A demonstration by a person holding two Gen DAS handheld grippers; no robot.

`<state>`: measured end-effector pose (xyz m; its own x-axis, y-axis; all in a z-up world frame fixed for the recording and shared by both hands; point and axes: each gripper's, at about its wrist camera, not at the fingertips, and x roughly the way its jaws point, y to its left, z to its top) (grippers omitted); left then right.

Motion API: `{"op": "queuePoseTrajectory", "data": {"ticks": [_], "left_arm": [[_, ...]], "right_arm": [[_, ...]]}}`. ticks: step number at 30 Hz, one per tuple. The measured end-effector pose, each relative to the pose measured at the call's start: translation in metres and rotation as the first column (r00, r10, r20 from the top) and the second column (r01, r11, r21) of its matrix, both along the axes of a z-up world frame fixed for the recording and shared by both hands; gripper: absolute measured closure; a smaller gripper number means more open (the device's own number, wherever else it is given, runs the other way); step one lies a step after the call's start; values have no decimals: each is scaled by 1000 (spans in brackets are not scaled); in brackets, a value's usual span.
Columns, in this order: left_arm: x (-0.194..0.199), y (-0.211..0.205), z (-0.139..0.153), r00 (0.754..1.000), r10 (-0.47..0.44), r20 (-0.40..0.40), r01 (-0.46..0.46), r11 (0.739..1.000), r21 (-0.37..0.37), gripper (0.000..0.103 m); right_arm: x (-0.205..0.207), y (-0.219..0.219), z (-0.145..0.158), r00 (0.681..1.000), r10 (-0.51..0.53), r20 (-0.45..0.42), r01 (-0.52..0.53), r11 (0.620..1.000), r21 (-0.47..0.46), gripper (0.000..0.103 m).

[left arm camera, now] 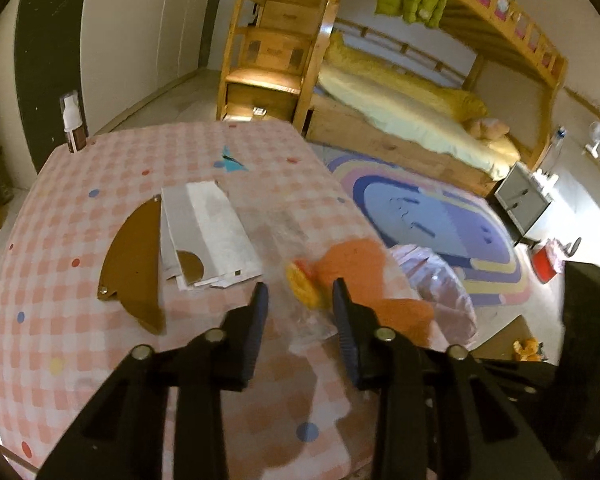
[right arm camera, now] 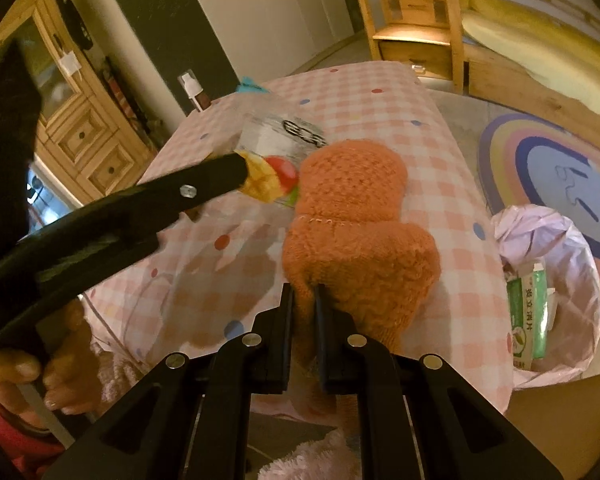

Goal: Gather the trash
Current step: 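Close the left gripper on the clear mango snack bag while the right gripper holds the glove, then carry the glove and snack bag over the bin and open both grippers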

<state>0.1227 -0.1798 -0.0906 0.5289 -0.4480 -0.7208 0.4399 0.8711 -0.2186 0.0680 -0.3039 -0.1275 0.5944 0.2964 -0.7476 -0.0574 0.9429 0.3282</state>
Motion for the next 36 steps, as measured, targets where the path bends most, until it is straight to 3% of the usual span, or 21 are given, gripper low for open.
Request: {"op": "queuePoseTrajectory", "data": {"ticks": [1,4,11,15,22,29,36], "left_arm": [[3,-1,-2,1000,3,-11,-3,1000,9,93],[7,1,-3,1000,7,-22,-6,1000,9,100],[-14,23,22,998,13,68,-13,1000,9,103],[-26,29,41,993,-11,119,8,999,31,103],[-39,19,57,987,-88,135,87,996,8,103],[-49,-30,56,962,-241,128,242,970,8,103],[-56,-100,39,918,-381,106,379,924,38,103]], "right_arm": [[-1,-2,1,1000,-5,3,5,1000,1,93],[-5,-9,4,1000,-16,15,16,1000,2,93],[-13,-15,16,994,-75,74,76,997,-9,93],[-20,-39,41,975,-167,143,168,986,9,94],[-40,-71,74,938,-262,227,265,964,21,94],[-68,-108,86,900,-354,255,364,931,11,94],[-88,-151,69,852,-470,229,484,875,-4,94]]}}
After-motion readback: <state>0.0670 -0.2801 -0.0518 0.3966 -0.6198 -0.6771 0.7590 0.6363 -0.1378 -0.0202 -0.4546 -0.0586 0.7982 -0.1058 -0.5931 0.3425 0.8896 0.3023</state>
